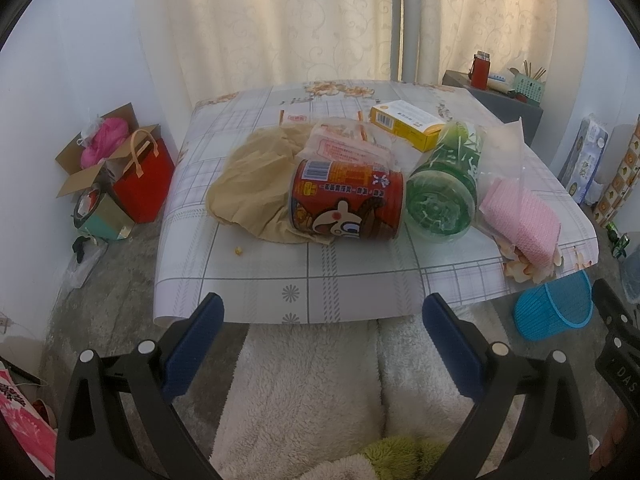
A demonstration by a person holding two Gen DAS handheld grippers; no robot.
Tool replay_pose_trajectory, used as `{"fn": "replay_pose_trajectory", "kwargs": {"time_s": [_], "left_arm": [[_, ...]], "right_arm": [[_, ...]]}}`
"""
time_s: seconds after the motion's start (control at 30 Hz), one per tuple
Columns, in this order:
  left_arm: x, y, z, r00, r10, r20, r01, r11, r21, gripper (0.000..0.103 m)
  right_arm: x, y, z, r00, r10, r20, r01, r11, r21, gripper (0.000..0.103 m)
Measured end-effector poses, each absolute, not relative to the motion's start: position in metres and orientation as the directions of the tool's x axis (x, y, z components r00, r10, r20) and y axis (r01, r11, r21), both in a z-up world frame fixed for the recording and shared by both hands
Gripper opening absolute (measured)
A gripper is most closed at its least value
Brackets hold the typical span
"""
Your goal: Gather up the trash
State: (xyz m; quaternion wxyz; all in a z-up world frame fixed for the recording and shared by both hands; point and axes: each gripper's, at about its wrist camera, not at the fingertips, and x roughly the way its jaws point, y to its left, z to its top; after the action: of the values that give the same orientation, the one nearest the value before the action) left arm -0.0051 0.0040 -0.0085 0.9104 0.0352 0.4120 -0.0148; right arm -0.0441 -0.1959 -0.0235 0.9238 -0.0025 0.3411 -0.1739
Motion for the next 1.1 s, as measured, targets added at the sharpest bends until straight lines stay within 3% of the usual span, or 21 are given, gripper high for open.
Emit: {"fn": "replay_pose_trajectory", "kwargs": {"time_s": [0.63,1.1], "left_arm": [[0.016,0.007,-0.017,0.618,0.031,-0.785,0.039,0.997,0.070,0.097],[0.036,0.016,-0.031,0.584,0.039,-0.811,0.027,0.997,0.068,0.097]], "right_arm": [[-0.027,-0.193,-0.034,0.693,-0.282,-0.664,0.282,0.953,-0.110,0.095],[-0.011,-0.173,-0.018,0.738,-0.160,-0.656,0.142,0.987,-0.081,0.095]]}}
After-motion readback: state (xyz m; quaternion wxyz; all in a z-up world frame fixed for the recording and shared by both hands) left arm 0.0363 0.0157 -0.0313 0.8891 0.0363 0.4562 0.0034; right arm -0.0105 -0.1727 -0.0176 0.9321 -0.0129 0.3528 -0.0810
